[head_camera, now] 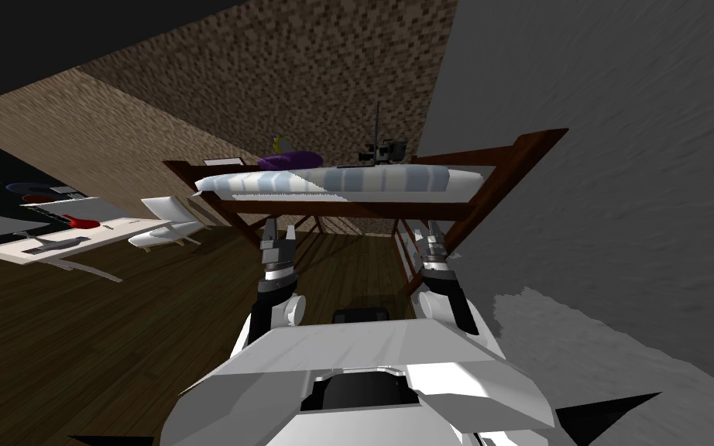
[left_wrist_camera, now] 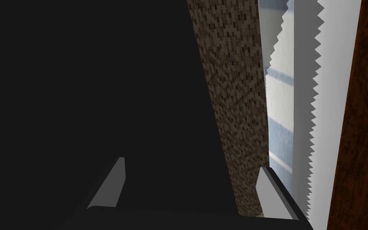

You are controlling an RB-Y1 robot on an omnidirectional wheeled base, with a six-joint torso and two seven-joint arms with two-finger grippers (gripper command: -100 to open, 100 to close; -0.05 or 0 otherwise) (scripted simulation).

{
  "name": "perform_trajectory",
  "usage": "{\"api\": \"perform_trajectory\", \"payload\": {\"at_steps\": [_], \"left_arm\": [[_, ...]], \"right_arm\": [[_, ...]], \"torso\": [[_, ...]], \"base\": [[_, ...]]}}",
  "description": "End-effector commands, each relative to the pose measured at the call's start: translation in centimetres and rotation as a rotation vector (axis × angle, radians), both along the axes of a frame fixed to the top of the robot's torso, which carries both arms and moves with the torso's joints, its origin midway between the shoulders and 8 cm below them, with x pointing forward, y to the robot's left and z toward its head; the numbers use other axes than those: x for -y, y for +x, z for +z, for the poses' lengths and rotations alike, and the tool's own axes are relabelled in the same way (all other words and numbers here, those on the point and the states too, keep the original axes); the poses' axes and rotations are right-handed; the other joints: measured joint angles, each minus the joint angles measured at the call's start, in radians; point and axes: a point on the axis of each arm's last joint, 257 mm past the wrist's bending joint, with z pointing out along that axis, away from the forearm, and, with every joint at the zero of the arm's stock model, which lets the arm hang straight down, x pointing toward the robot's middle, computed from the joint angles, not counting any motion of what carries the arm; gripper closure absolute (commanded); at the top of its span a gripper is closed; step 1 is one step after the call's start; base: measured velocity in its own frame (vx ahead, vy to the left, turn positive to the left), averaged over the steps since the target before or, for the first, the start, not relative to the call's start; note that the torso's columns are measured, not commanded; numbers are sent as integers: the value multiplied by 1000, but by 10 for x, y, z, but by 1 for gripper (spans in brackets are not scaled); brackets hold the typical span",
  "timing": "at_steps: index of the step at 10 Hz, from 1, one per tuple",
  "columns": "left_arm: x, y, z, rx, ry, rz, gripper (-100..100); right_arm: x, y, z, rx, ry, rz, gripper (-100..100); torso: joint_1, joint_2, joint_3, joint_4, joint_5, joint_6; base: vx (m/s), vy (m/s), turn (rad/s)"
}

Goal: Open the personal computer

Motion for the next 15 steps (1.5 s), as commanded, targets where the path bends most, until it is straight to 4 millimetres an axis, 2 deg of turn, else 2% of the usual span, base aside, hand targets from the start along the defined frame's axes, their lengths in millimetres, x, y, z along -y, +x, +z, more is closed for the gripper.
{"api": "perform_trajectory", "payload": {"at_steps": [1, 3, 6, 7, 8, 9, 12, 15], "left_arm": [[0, 0, 0, 0, 0, 0, 0], [0, 0, 0, 0, 0, 0, 0], [0, 0, 0, 0, 0, 0, 0], [0, 0, 0, 0, 0, 0, 0], [0, 0, 0, 0, 0, 0, 0], [0, 0, 0, 0, 0, 0, 0], [0, 0, 0, 0, 0, 0, 0], [0, 0, 0, 0, 0, 0, 0]], "right_arm": [[-13, 2, 0, -5, -47, 47, -100], [-33, 4, -5, -14, -96, 114, -100], [-46, 5, -9, -26, -144, 163, -100], [-57, 6, -14, -35, -169, 203, -100], [-57, 6, -15, -38, -180, 209, -100], [-69, 6, -22, -49, -207, 250, -100], [-80, 6, -31, -70, -261, 304, -100], [-98, 8, -52, -106, -328, 388, -100]], "torso": [[0, 0, 0, 0, 0, 0], [-3, -8, -4, -2, -1, 0], [-1, -10, -6, -2, 0, 0], [0, -11, -6, -2, 0, 0], [0, -9, -5, -2, 0, 0], [0, -8, -4, -2, 0, 0], [-2, -5, -3, -1, 0, 0], [-1, -9, -5, -2, 0, 0]], "base": [[-130, -8, 8], [-160, -10, 45], [-120, 2, 31], [-114, 16, 65], [-103, 16, 33], [-125, 40, 87], [-130, 16, 55], [-120, 27, 88]]}}
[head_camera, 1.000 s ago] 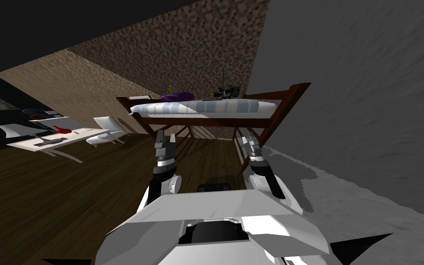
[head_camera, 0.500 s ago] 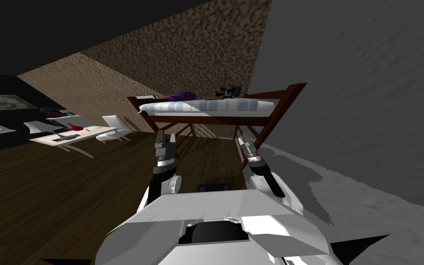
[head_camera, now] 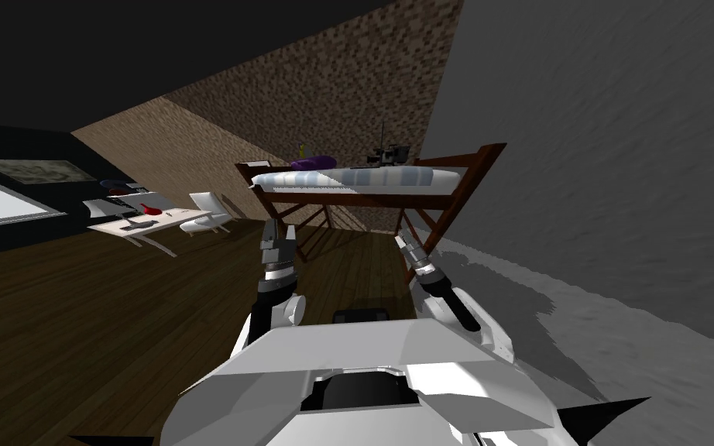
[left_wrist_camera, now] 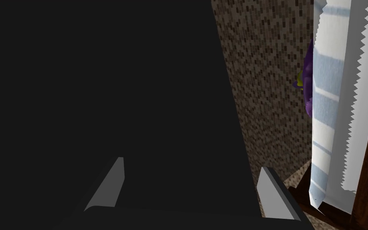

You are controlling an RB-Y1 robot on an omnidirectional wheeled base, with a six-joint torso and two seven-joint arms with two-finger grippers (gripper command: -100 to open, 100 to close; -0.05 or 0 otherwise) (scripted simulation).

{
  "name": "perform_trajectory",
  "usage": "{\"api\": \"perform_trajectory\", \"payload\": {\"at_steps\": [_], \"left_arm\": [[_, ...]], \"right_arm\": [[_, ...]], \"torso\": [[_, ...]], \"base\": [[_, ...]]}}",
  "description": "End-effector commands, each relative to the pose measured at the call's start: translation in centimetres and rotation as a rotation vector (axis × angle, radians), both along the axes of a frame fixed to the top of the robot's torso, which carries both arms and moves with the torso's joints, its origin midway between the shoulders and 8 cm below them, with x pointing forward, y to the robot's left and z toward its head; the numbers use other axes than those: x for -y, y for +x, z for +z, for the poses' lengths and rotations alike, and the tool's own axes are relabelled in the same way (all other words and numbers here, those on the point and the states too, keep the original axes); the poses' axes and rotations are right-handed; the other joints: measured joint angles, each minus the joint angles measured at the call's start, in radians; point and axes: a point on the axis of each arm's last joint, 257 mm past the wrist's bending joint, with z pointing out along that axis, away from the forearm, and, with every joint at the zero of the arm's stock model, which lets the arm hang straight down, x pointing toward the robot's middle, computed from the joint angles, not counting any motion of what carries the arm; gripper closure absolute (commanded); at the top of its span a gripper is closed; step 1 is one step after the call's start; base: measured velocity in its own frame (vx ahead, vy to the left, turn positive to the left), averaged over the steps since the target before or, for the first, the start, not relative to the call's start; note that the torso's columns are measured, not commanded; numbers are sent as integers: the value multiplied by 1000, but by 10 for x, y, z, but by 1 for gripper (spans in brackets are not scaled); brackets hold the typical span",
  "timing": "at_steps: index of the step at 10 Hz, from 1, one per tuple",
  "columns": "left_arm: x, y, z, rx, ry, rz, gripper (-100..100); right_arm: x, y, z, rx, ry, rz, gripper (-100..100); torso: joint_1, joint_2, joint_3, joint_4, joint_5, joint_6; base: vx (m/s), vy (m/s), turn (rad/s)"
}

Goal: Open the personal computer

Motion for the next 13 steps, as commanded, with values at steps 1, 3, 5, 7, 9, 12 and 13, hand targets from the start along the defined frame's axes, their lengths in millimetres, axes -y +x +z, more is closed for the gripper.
{"api": "perform_trajectory", "payload": {"at_steps": [1, 3, 5, 7, 9, 12, 13], "left_arm": [[0, 0, 0, 0, 0, 0, 0], [0, 0, 0, 0, 0, 0, 0], [0, 0, 0, 0, 0, 0, 0], [0, 0, 0, 0, 0, 0, 0], [0, 0, 0, 0, 0, 0, 0], [0, 0, 0, 0, 0, 0, 0], [0, 0, 0, 0, 0, 0, 0]], "right_arm": [[-9, 2, -14, -25, -62, 54, -100], [-15, 3, -27, -48, -111, 96, -100], [-18, 5, -40, -71, -154, 130, -100], [-17, 3, -43, -77, -189, 143, -100], [-16, 5, -58, -103, -251, 178, -100], [-10, 7, -74, -134, -335, 212, -100], [-6, 12, -86, -155, -365, 225, -100]], "torso": [[0, 1, 0, 0, 0, 0], [1, 0, 0, 0, 0, -1], [-2, 0, 0, 0, 0, 0], [0, 3, 2, 1, 0, 0], [0, 2, 1, 0, 0, -1], [1, 3, 2, 1, 0, 0], [-1, 0, 0, 0, 0, 0]], "base": [[-98, 28, 61], [-91, 48, 106], [-70, 25, 56], [-63, 24, 35], [-76, 28, 107], [-69, 41, 84], [-68, 55, 141]]}}
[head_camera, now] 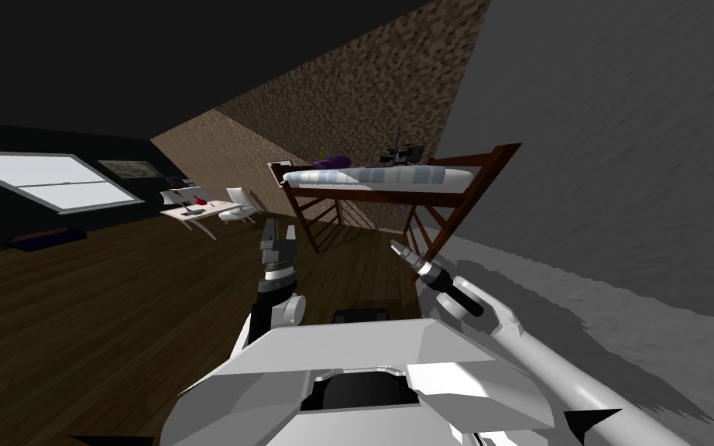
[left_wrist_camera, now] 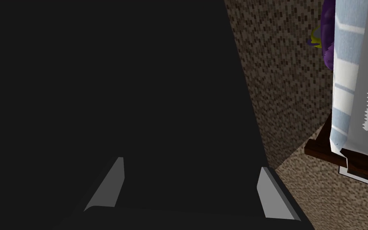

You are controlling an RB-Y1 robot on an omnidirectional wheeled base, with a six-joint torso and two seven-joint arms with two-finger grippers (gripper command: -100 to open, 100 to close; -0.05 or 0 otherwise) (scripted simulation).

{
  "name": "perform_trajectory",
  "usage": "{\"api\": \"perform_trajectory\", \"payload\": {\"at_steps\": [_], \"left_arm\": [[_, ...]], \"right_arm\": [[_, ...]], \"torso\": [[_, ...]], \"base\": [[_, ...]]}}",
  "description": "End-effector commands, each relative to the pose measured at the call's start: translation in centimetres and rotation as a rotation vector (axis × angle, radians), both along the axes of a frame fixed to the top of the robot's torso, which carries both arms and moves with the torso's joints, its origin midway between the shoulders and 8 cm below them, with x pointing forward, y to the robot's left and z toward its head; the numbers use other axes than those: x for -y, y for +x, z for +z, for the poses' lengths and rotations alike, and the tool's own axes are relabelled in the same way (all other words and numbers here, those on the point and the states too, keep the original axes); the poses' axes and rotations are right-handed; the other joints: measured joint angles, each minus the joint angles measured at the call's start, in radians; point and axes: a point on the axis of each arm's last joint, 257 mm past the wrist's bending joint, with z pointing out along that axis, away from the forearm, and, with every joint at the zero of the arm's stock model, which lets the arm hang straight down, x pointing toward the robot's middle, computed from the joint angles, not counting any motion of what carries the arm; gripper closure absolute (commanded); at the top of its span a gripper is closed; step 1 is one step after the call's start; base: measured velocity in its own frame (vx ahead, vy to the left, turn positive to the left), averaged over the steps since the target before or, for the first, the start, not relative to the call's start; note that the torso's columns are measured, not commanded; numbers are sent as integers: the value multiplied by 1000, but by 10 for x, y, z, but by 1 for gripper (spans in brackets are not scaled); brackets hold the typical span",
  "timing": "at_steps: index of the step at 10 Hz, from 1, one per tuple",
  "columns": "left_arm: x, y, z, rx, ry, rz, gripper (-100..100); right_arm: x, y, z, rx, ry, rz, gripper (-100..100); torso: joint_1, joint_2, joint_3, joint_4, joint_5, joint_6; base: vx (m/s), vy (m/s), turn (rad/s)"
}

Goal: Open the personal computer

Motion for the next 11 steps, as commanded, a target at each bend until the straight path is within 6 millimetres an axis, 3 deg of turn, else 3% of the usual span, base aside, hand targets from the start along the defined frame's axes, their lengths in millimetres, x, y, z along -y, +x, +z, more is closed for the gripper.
{"api": "perform_trajectory", "payload": {"at_steps": [1, 6, 11], "left_arm": [[0, 0, 0, 0, 0, 0, 0], [0, 0, 0, 0, 0, 0, 0], [0, 0, 0, 0, 0, 0, 0]], "right_arm": [[9, 3, -15, -26, -79, 27, -100], [38, 14, -38, -69, -230, 55, -100], [72, 21, -44, -93, -389, 71, -100]], "torso": [[1, 1, 0, 0, 0, -1], [0, 1, 1, 0, 0, 0], [1, 2, 1, 0, 0, 0]], "base": [[-62, 43, 111], [-40, 32, 86], [-41, 40, 76]]}}
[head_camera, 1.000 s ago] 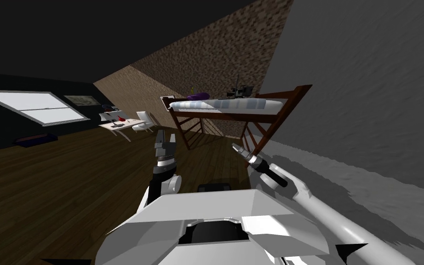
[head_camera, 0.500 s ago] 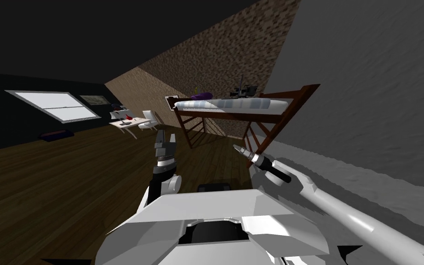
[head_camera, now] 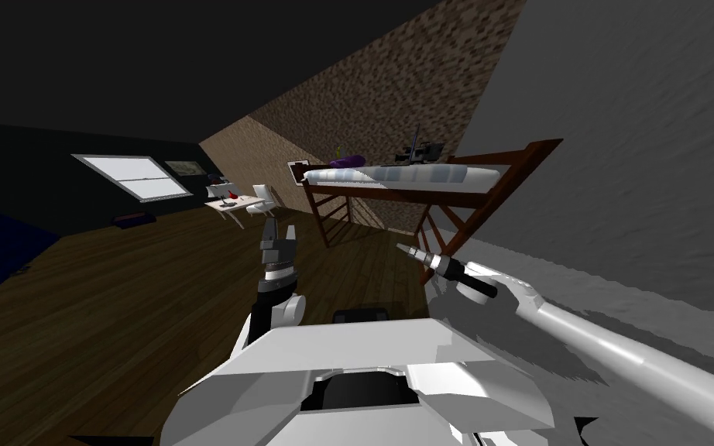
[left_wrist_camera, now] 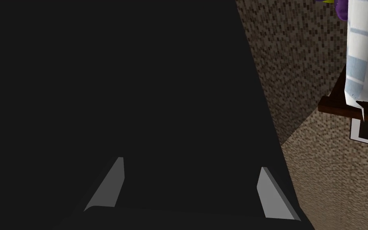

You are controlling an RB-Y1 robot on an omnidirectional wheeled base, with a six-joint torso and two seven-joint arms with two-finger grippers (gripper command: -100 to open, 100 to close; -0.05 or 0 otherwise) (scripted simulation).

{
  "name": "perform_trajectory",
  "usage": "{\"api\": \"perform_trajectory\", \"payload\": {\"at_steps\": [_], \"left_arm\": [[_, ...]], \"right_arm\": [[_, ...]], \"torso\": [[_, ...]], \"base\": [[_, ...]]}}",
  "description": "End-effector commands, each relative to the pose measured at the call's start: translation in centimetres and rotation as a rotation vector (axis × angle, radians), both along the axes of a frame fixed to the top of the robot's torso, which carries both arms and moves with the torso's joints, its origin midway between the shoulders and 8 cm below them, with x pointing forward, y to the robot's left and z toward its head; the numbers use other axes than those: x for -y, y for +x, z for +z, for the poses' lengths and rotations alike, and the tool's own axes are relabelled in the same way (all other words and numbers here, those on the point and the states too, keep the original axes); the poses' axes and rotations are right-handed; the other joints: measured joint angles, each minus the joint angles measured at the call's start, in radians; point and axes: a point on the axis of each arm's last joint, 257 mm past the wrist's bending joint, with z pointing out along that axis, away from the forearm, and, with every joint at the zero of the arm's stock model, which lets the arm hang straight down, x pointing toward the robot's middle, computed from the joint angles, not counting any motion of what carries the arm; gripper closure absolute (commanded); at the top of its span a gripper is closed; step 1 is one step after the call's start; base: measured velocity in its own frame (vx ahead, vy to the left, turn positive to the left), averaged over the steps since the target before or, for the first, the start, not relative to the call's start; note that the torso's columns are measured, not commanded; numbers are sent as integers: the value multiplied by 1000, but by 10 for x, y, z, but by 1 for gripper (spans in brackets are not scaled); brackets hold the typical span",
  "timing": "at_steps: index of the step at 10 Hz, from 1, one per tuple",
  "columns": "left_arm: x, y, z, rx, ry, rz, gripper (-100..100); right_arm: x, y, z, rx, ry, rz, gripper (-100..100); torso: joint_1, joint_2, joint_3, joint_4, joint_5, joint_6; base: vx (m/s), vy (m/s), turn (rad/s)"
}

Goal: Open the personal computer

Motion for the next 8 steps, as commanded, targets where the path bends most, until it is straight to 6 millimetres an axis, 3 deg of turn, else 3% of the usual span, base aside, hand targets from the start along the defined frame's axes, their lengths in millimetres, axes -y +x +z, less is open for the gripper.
{"api": "perform_trajectory", "payload": {"at_steps": [1, 4, 5, 8], "left_arm": [[0, 0, 0, 0, 0, 0, 0], [0, 0, 0, 0, 0, 0, 0], [0, 0, 0, 0, 0, 0, 0], [0, 0, 0, 0, 0, 0, 0]], "right_arm": [[27, 11, -3, -12, -90, -7, -100], [42, 11, 1, -17, -169, 7, -100], [62, 21, 3, -19, -214, -12, -100], [76, 22, 9, -21, -283, -5, -100]], "torso": [[-2, -1, -1, 0, -1, 0], [-1, 0, 0, 0, 0, 0], [-2, 0, 0, 0, -1, 0], [-1, 0, 0, 0, 0, 0]], "base": [[-27, 38, 210], [-19, 25, 20], [-24, 48, 214], [-11, 22, 27]]}}
